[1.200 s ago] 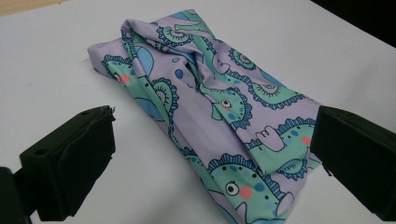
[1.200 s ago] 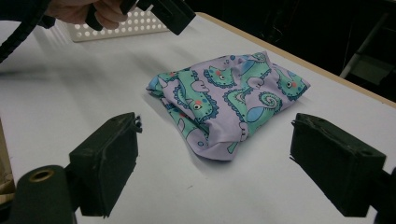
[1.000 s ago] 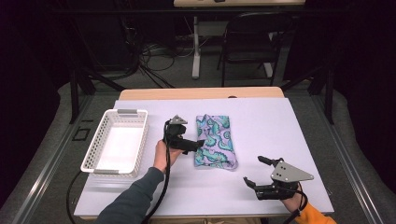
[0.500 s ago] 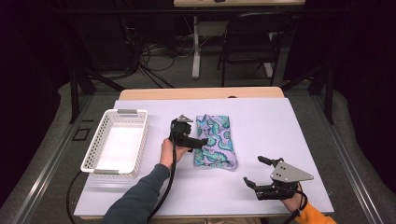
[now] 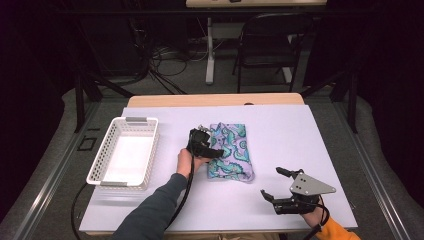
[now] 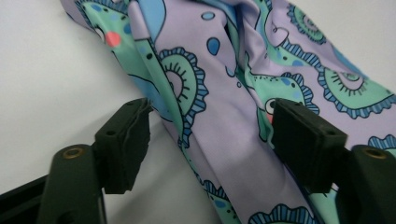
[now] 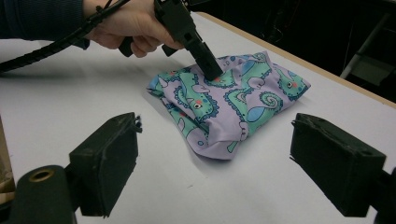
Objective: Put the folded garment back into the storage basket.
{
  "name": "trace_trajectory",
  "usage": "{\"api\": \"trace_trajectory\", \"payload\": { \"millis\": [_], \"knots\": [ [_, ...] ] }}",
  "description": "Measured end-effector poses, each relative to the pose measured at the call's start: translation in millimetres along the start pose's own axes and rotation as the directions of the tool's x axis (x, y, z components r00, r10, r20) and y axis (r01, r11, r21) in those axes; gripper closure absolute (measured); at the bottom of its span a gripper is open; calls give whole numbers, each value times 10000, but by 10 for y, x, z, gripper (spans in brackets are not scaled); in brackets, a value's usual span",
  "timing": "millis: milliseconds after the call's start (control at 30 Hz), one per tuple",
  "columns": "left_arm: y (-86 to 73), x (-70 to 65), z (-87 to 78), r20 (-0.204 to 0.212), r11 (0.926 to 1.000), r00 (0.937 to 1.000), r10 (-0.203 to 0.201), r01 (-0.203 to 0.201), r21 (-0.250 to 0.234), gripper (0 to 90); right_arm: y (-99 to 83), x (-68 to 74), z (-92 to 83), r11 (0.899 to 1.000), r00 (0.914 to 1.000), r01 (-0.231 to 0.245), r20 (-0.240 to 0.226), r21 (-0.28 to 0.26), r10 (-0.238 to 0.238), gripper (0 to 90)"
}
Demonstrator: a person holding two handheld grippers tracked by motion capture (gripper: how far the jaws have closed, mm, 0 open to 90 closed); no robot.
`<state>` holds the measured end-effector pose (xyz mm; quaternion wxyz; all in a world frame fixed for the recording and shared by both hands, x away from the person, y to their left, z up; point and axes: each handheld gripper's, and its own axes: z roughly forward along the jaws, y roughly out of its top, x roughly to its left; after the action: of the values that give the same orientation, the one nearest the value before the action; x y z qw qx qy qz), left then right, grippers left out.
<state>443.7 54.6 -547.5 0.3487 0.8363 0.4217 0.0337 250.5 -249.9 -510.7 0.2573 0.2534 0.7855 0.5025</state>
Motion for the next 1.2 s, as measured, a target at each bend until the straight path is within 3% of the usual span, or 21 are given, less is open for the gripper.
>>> {"api": "trace_trajectory", "payload": {
  "millis": [67,333,567,733,867,1200],
  "knots": [
    [-2,-6,37,69,9998,9999,-83,82,202,336,0,1,1,10000,10000,1,-15,-15,-1,145],
    [21,-72,84,-234,9997,9995,194,-190,176,421,1,4,4,10000,10000,-25,-43,-4,25,145],
    [28,-104,103,-86,9997,9998,196,-195,145,528,2,4,2,10000,10000,-12,-57,-14,12,145],
    [27,-105,107,-39,9998,9998,177,-177,109,543,1,4,6,10000,10000,-23,-36,-6,23,145],
    [28,-97,121,418,10000,9991,47,-50,72,623,2,8,5,10000,10000,-14,-68,10,14,145],
    [29,-74,127,694,9999,9975,-98,105,-103,691,2,10,6,10000,10000,39,-65,53,-39,145]
  ]
}}
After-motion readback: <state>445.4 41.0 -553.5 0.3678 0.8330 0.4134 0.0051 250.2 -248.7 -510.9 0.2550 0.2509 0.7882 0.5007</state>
